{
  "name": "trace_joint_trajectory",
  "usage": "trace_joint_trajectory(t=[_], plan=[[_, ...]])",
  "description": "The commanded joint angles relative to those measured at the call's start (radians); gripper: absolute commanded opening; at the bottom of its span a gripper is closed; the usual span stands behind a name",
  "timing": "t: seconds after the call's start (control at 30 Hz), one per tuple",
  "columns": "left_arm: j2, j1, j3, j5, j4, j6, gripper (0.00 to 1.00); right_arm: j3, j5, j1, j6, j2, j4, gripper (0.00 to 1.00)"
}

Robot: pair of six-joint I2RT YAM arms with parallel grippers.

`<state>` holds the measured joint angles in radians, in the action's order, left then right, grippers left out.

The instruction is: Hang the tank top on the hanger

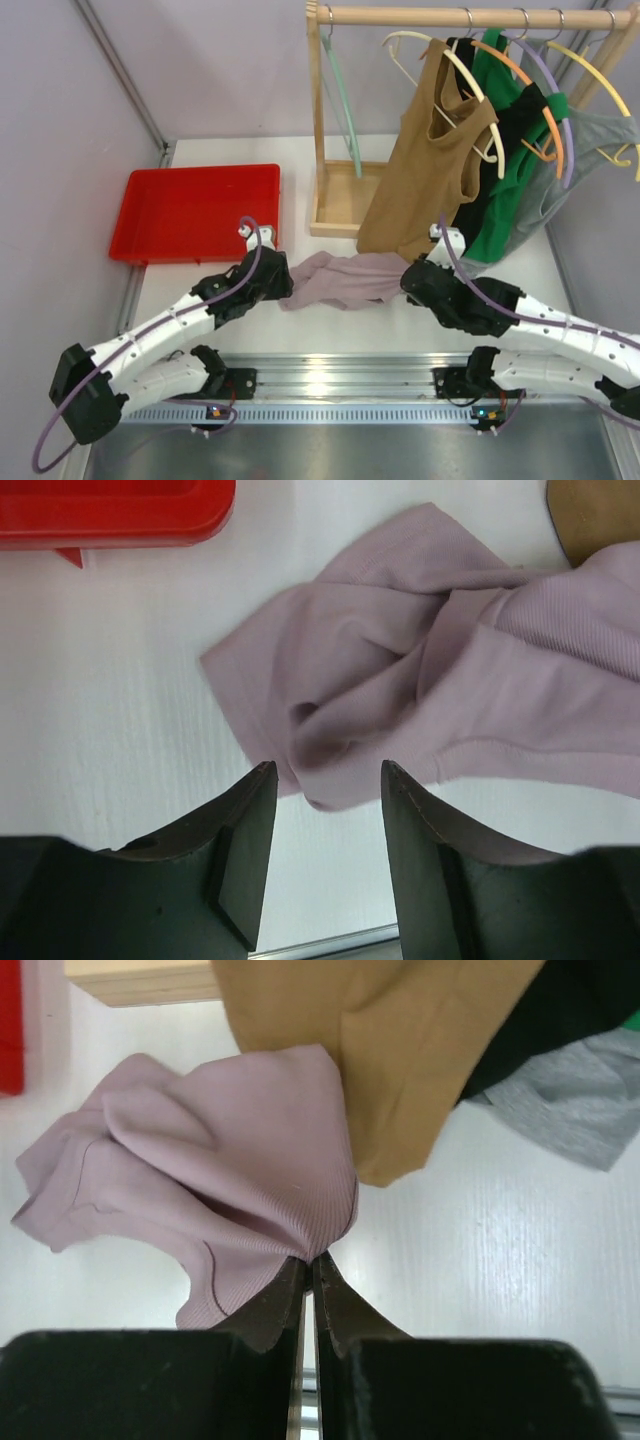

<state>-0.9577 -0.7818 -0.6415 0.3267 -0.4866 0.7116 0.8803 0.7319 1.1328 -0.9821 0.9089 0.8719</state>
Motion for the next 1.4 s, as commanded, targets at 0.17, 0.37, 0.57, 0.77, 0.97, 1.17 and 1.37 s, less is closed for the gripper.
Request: trace_joint_trajectory(t=[0.17,0.37,0.57,0.77,0.97,1.17,1.37], plan=[[-0.122,0.084,-0.037,-0.381,0.275,-0.190,0.49,-0.106,-0.127,-0.134,0.042,-0.091,-0.005,0.05],[-0.210,0.082,-0.095,-0.535,0.249,-0.284,0.48,-0.109,-0.158,-0.151,0.085,-0.030,-0.057,0.05],[-0.272,0.084,-0.106,-0.589,0.224,-0.310,0.47,-0.122,-0.192,-0.176,0.114,-0.013,-0.109,0.07],[-0.311,0.081,-0.106,-0.612,0.215,-0.302,0.45,-0.100,-0.207,-0.192,0.144,0.002,-0.134,0.07],[-0.340,0.079,-0.106,-0.630,0.215,-0.304,0.43,-0.078,-0.218,-0.215,0.180,0.012,-0.145,0.07],[-0.369,0.069,-0.110,-0.638,0.217,-0.304,0.38,-0.069,-0.230,-0.234,0.198,0.012,-0.152,0.07],[-0.349,0.061,-0.132,-0.640,0.197,-0.299,0.03,-0.047,-0.232,-0.235,0.206,0.004,-0.143,0.06]])
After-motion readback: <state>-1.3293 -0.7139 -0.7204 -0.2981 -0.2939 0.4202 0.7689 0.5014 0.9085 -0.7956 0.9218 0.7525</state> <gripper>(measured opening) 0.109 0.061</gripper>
